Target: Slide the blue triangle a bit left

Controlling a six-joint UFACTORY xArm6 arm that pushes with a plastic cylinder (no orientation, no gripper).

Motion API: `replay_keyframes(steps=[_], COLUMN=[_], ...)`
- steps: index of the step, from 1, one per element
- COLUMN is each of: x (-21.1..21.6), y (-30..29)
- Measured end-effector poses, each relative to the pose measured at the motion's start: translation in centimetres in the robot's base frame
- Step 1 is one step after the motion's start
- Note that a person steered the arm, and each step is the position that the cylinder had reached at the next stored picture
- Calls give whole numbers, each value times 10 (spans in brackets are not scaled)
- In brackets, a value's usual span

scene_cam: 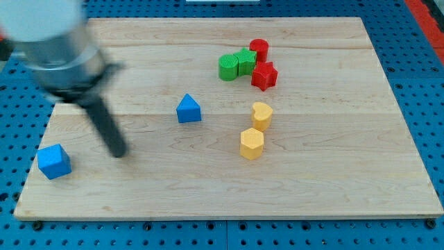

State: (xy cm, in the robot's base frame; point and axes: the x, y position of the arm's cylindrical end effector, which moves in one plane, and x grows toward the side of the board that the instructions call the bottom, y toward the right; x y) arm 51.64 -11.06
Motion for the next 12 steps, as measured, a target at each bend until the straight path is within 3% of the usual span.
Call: replay_keyframes(steps=[1, 2, 4, 7, 9, 10, 12], x=[-16, -69, -95, -114, -116, -116, -117], y=[69, 94, 36, 28, -12, -12, 64])
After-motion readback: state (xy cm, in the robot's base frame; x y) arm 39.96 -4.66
